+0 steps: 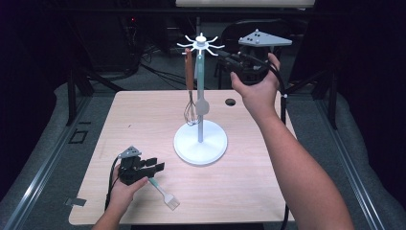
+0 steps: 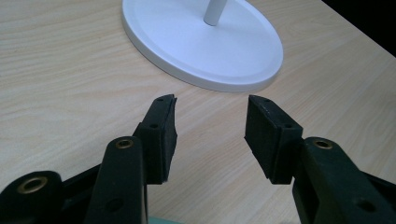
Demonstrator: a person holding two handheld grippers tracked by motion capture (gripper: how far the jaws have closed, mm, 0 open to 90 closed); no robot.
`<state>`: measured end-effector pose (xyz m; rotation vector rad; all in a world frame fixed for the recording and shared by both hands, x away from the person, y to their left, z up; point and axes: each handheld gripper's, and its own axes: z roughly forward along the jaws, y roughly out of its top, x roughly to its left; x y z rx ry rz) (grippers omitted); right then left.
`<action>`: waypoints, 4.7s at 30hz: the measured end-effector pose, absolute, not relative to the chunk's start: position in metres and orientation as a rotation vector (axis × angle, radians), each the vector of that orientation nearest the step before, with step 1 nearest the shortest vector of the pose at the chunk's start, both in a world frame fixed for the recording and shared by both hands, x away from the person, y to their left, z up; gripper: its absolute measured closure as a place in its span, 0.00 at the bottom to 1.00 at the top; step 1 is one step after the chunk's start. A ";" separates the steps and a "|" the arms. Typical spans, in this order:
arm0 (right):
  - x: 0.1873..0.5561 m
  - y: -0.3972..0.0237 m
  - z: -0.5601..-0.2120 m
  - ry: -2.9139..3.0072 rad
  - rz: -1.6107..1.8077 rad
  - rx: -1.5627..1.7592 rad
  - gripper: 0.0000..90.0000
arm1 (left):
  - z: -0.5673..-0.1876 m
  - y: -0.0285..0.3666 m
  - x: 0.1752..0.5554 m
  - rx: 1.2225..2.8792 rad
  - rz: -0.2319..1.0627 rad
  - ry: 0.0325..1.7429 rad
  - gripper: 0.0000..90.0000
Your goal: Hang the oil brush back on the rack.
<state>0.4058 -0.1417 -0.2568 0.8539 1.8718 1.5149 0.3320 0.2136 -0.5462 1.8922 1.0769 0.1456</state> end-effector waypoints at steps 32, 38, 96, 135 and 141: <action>0.391 -0.119 -0.260 1.901 1.506 0.770 1.00 | -0.546 0.216 0.333 1.878 0.146 1.090 0.59; 0.388 -0.123 -0.275 1.915 1.509 0.789 1.00 | -0.546 0.217 0.333 1.878 0.150 1.089 0.59; 0.348 -0.090 -0.512 2.641 1.039 1.013 0.93 | -0.547 0.224 0.335 1.866 0.189 1.128 0.59; 0.310 0.042 -0.565 2.890 0.929 0.830 0.88 | -0.551 0.221 0.336 1.890 0.193 1.137 0.59; 0.308 0.041 -0.563 2.874 0.890 0.793 0.90 | -0.550 0.221 0.335 1.888 0.195 1.135 0.59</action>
